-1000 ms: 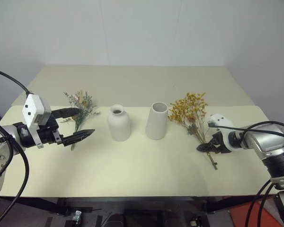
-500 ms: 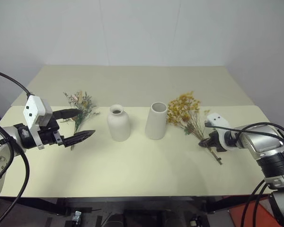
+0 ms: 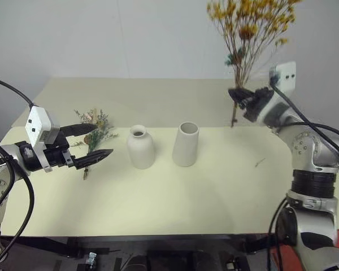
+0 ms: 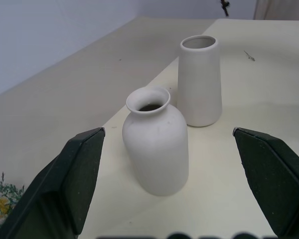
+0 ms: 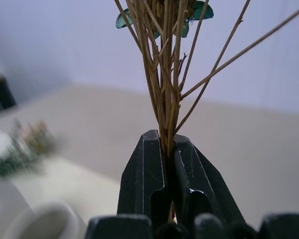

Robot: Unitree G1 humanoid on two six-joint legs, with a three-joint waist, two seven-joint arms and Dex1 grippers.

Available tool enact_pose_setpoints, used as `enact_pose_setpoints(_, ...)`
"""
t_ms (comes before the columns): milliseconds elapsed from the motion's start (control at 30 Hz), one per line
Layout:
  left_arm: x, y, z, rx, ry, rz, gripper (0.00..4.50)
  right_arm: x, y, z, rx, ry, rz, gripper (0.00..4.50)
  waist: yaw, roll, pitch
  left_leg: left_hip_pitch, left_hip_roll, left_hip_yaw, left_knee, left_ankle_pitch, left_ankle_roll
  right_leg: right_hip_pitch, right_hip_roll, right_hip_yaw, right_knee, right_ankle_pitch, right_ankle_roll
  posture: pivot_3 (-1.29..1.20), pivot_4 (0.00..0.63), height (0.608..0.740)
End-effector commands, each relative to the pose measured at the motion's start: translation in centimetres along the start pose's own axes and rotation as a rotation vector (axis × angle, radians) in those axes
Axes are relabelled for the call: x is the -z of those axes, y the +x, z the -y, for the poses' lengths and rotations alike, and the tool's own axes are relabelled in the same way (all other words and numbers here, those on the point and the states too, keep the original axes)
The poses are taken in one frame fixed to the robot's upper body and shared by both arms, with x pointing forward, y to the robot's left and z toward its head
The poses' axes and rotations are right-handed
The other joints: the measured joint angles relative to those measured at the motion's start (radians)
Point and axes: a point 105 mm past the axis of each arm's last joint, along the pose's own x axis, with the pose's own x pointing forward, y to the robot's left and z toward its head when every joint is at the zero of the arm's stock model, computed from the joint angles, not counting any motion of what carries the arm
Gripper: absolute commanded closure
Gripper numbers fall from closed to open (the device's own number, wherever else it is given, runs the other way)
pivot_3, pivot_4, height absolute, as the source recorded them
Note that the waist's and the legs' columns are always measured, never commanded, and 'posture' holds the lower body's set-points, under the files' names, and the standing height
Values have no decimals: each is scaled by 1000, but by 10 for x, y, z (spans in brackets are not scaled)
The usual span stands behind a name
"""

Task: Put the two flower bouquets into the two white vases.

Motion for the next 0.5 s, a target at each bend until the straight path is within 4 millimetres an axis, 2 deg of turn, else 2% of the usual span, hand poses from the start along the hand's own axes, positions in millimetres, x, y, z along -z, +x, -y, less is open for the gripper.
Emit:
enact_pose_setpoints(33, -9, -1, -3, -2, 44, 7, 0, -33, 10, -26, -58, -55, 191, 4268, -2, 0, 0, 0, 0, 0, 0, 0, 0, 0, 0, 0, 0, 0, 0, 0, 150, 740)
enact_pose_setpoints(133, -9, 0, -3, -2, 44, 10, 0, -29, 23, -39, -77, -34, 221, 4268, -7, 0, 0, 0, 0, 0, 0, 0, 0, 0, 0, 0, 0, 0, 0, 0, 150, 740)
enact_pose_setpoints(267, -9, -1, -2, -5, 44, 10, 0, -13, 35, -53, -100, -26, 223, 4268, -10, 0, 0, 0, 0, 0, 0, 0, 0, 0, 0, 0, 1, 0, -1, 0, 150, 740)
enact_pose_setpoints(500, -9, -4, -1, -16, 45, 7, 0, 15, 37, -71, -156, -6, 158, 4268, -9, 0, 0, 0, 0, 0, 0, 0, 0, -1, 0, 0, 1, 0, -1, 0, 150, 740)
